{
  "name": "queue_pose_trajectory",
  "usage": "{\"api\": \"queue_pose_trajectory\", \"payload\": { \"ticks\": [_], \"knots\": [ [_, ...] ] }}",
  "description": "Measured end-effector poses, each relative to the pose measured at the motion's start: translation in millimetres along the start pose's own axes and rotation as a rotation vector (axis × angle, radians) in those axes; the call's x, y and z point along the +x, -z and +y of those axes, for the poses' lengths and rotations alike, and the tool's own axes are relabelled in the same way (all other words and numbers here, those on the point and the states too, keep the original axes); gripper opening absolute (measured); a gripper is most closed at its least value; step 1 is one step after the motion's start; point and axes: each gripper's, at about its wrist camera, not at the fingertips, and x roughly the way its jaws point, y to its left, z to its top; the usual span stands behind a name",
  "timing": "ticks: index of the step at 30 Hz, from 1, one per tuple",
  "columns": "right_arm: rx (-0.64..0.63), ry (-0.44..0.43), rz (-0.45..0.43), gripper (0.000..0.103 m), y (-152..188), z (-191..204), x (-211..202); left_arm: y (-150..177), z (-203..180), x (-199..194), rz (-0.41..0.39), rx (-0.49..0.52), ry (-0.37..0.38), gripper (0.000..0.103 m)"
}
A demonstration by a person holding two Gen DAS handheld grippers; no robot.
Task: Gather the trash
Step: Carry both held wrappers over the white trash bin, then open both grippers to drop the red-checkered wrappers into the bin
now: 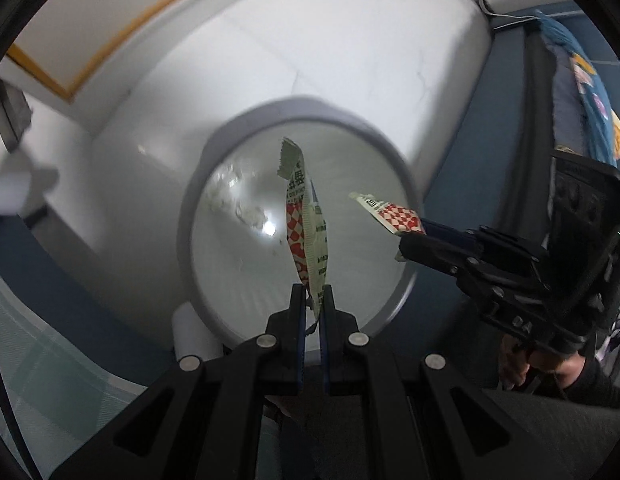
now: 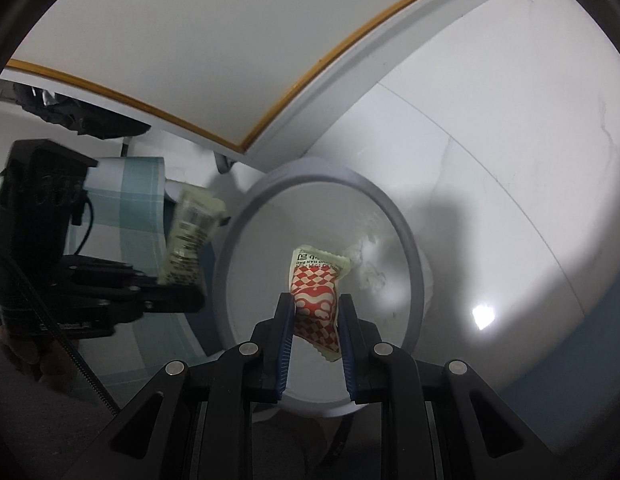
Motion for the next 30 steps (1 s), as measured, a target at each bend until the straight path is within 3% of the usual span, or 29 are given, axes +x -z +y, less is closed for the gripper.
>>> {"api": "queue_pose_trajectory", "payload": {
  "ticks": [3, 14, 17, 18, 20, 22, 30],
  "knots": [
    [0.01, 0.007, 0.017, 0.021, 1.0, -2.6, 8.1, -4.8, 5.4, 12.7, 0.048, -0.041, 0.016, 0.003],
    [0.04, 0.028, 0.038, 0.023, 1.2, -10.1, 16.3, -13.5, 8.4, 32.9, 0.101, -0.078, 0.001, 0.004],
    [0.041, 0.028, 0.037, 0.024, 1.6, -9.5, 19.1, -14.9, 12.2, 29.7, 0.092, -0.081, -0.022, 0.014],
    [0.045, 0.023, 0.042, 0.024, 1.6, -9.8, 19.6, -14.5, 13.5, 26.3, 0.081, -0.085, -0.027, 0.018],
    [0.058, 0.006, 0.046, 0.027, 1.3, -11.0, 19.3, -14.5, 16.2, 17.5, 0.05, -0.097, -0.035, 0.037],
    [0.061, -0.006, 0.033, 0.028, 0.0, -11.9, 13.4, -14.2, 22.1, 1.5, 0.009, -0.111, -0.045, 0.045],
    [0.034, 0.014, -0.108, 0.036, -24.8, 5.0, -49.4, 1.6, 31.3, -80.8, -0.207, -0.186, -0.016, 0.046]
  ]
}}
